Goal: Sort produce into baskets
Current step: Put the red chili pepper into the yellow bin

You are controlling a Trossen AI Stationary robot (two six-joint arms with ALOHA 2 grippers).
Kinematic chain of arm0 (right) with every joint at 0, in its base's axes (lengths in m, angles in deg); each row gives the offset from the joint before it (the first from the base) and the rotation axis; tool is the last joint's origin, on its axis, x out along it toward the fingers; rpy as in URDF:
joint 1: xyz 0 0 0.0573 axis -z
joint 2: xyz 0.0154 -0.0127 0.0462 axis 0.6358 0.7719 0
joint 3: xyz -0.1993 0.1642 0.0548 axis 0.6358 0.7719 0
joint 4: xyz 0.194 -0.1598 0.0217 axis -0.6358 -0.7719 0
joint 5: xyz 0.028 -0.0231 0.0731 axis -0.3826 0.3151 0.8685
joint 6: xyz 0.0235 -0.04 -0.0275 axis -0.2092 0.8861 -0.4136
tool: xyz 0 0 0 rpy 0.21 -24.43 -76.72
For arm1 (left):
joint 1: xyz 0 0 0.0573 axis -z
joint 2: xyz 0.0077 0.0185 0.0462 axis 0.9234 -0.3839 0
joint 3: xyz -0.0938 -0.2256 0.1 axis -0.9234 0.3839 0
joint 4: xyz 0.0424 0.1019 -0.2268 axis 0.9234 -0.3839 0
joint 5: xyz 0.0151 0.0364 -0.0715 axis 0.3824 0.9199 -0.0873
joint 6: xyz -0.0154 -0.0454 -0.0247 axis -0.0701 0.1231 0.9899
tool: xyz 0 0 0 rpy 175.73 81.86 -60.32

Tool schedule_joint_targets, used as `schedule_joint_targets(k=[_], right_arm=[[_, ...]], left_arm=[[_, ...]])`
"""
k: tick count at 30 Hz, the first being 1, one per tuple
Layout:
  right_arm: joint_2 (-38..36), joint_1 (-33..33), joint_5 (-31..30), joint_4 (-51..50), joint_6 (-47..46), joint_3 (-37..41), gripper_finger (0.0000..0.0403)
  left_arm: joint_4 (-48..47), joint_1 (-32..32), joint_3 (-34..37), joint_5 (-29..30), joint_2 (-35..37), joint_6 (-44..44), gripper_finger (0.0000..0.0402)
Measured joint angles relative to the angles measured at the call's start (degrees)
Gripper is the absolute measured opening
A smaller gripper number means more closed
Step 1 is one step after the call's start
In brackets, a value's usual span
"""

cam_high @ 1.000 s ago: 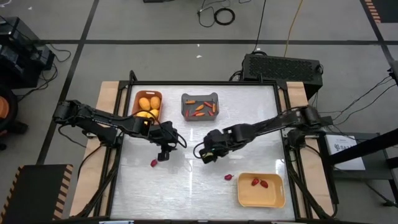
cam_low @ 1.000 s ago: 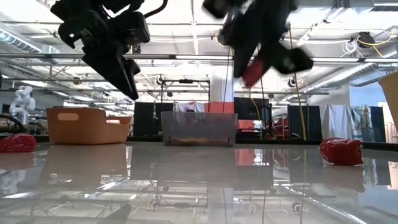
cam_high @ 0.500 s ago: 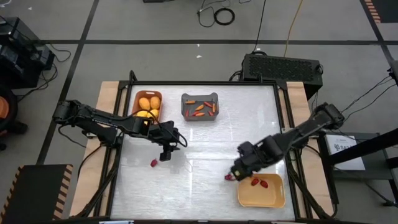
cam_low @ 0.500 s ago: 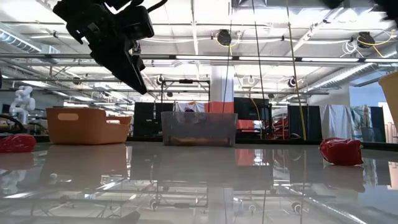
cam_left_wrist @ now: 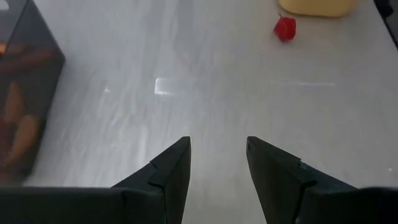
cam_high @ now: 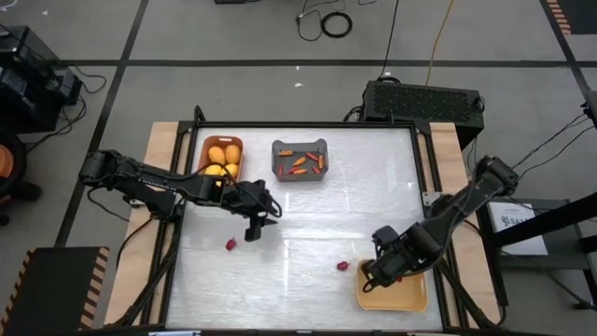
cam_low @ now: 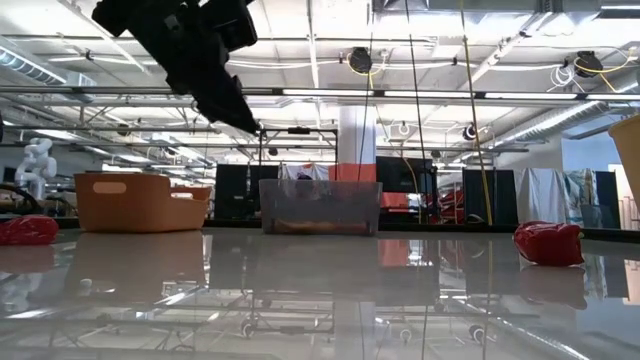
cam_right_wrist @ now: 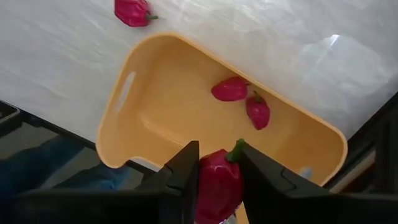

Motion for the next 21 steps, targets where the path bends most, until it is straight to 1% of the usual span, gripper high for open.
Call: schedule_joint_targets(k=[5, 10, 15, 18, 21], right_arm=[[0.0, -0.2, -0.04, -0.78, 1.84, 0.02, 0.0113], [0.0, -0.25, 0.07, -0.66, 6.04, 0.02, 0.0141], [0.0, -2.54, -0.04, 1.26, 8.7, 0.02, 0.0163], [0.0, -3.96, -3.85, 2.61, 11.61, 0.02, 0.0171], [0.0, -4.24, -9.07, 5.43, 16.76, 0.02, 0.0174]], left_arm=[[-0.02, 0.0, 0.0, -0.02, 0.0, 7.01, 0.0164], [1.47, 0.0, 0.0, 0.69, 0.0, 13.18, 0.0164], [1.73, 0.13, 0.0, 0.11, 0.0, 18.79, 0.0164], [1.18, 0.5, 0.0, -1.75, 0.48, 23.08, 0.0164], [-3.49, 1.78, -1.28, -2.0, 1.91, 25.99, 0.0164]])
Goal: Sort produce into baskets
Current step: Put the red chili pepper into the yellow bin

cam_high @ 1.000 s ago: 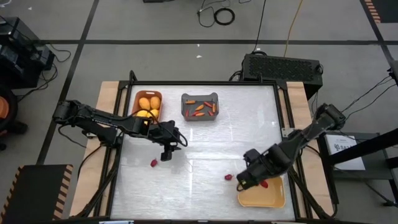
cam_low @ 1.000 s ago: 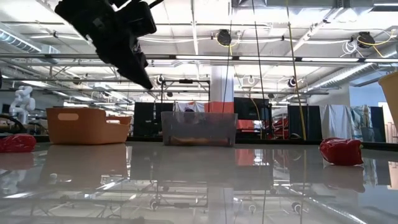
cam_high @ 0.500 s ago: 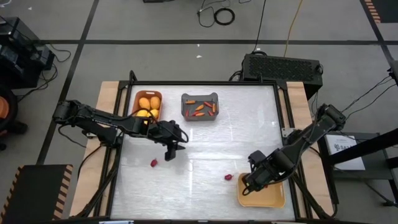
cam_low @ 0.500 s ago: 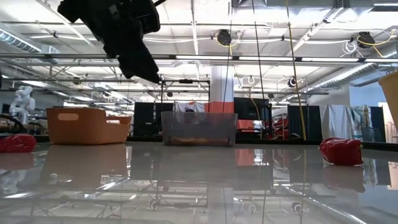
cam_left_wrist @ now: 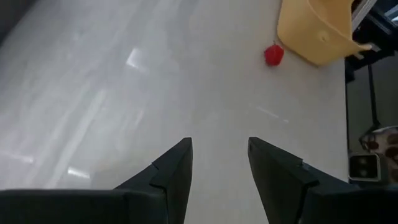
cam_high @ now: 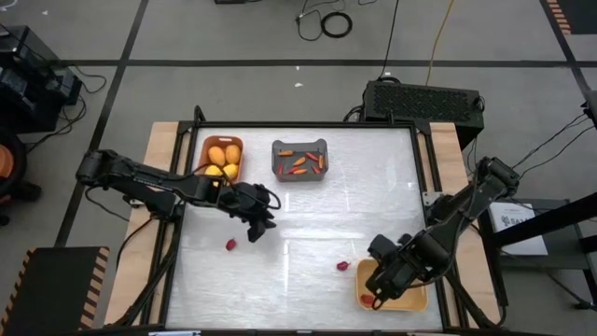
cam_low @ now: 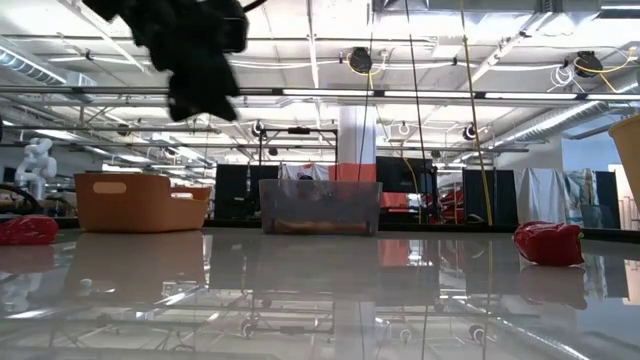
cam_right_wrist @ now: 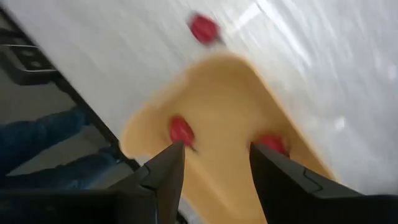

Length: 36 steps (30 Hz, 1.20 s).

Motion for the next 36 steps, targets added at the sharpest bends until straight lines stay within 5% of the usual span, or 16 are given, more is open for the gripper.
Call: schedule_joint_targets(k=[12, 21, 36], right_arm=[[0.0, 8.92, -7.84, 9.92, 25.29, -0.04, 0.0173], [0.02, 14.42, -7.28, 12.03, 35.91, -0.07, 0.0173], [0.02, 18.99, -6.91, 12.18, 42.4, -0.07, 0.0173]], left_arm=[[-35.35, 8.17, -2.45, 6.25, 2.33, 28.79, 0.0164], [-30.48, 13.72, 2.29, 6.11, 1.09, 33.95, 0.018], [-25.33, 16.42, 7.57, 4.97, 0.62, 38.64, 0.0312]])
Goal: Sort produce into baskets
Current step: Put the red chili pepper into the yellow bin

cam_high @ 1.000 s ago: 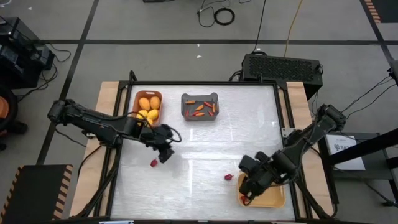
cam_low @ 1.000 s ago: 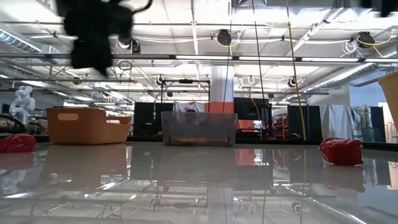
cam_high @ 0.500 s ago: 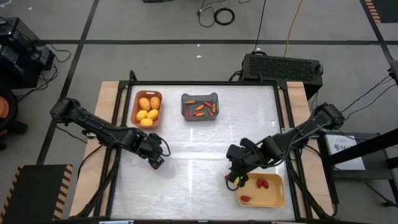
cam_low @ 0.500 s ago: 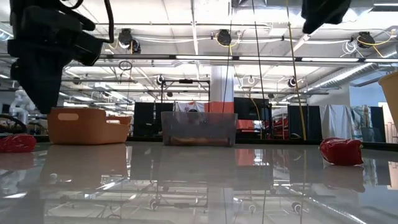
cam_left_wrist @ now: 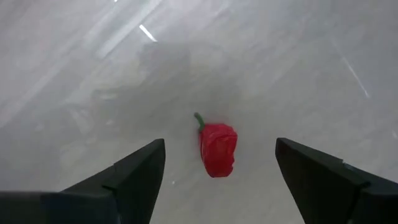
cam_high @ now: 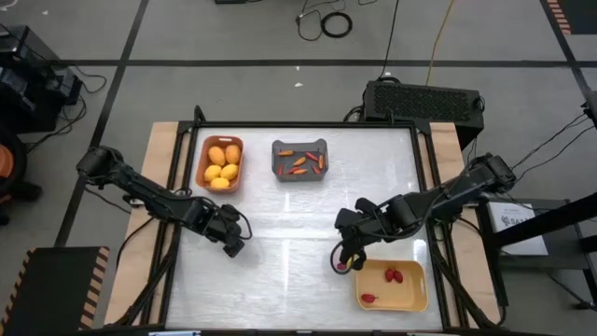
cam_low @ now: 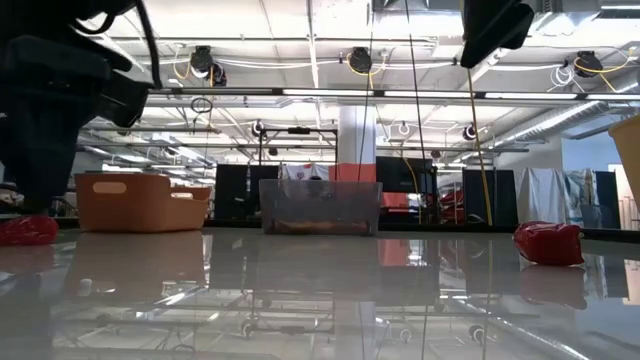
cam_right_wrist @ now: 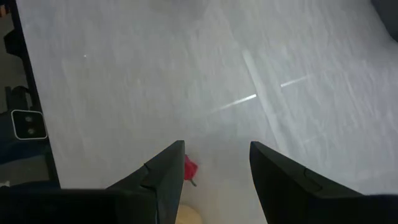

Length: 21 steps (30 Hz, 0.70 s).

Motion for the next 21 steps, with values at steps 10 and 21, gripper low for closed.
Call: schedule_joint_targets(k=[10, 21], right_arm=[[0.0, 0.58, -0.02, 0.0, 0.43, 0.0, 0.0173], [0.0, 0.62, -0.02, -0.01, 1.08, 0.0, 0.0173]], left_arm=[[6.24, 2.6, 2.67, 0.8, -4.23, 2.96, 0.0313], [6.01, 3.55, 2.48, 1.86, -8.29, 2.87, 0.0276]])
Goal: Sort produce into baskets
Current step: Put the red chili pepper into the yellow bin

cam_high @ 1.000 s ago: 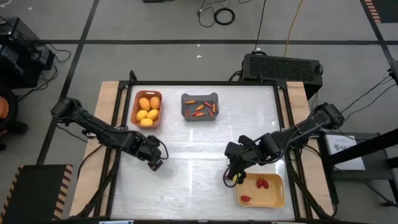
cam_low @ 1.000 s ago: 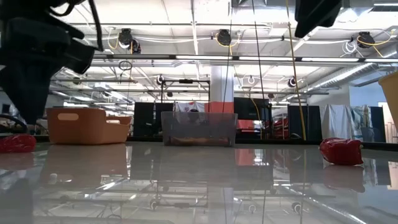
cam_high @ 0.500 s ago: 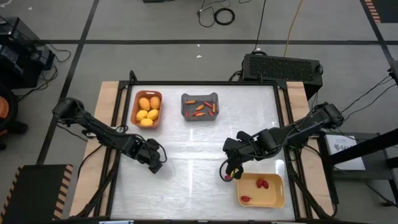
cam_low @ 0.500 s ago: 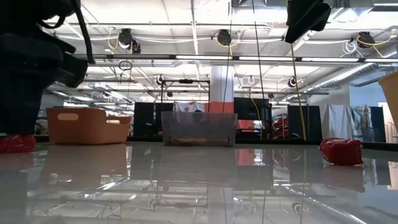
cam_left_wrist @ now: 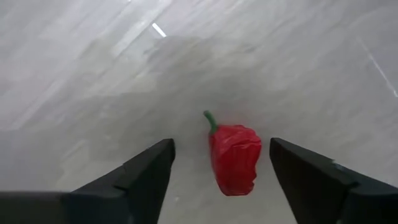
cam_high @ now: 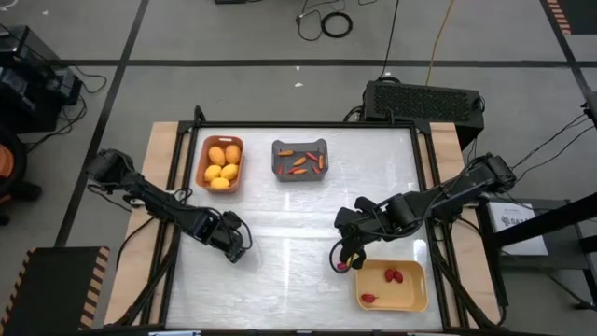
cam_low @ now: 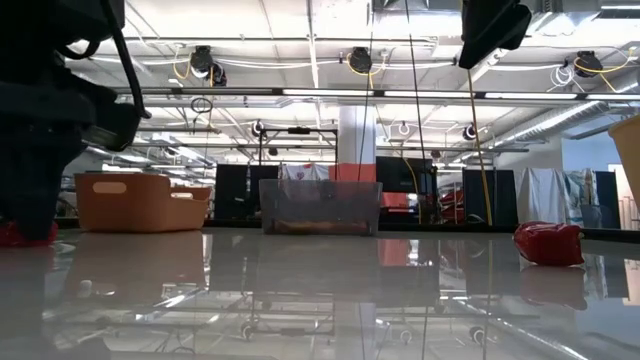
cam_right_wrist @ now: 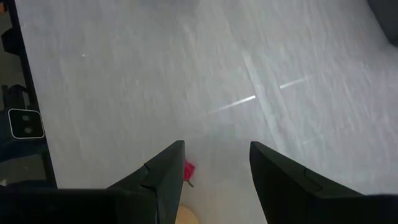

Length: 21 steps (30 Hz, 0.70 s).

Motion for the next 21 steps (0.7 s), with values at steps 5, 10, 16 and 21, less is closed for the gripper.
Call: schedule_joint_targets(k=[5, 10, 16, 21], right_arm=[[0.0, 0.0, 0.0, -0.01, 0.08, 0.0, 0.0173], [0.0, 0.0, -0.01, -0.01, 0.26, 0.0, 0.0173], [0.0, 0.0, -0.01, -0.09, 0.45, 0.0, 0.0173], [0.0, 0.0, 1.11, -1.08, 0.4, 0.0, 0.0173]], left_arm=[[-0.77, 0.0, 0.08, 0.41, -0.07, 0.02, 0.0221], [-1.25, 0.0, 0.14, 0.75, -0.1, 0.04, 0.0169], [-1.01, -0.02, 0.16, 0.75, 0.22, 0.08, 0.0113], [1.57, -0.28, -2.19, 0.99, 0.17, -2.77, 0.0095]])
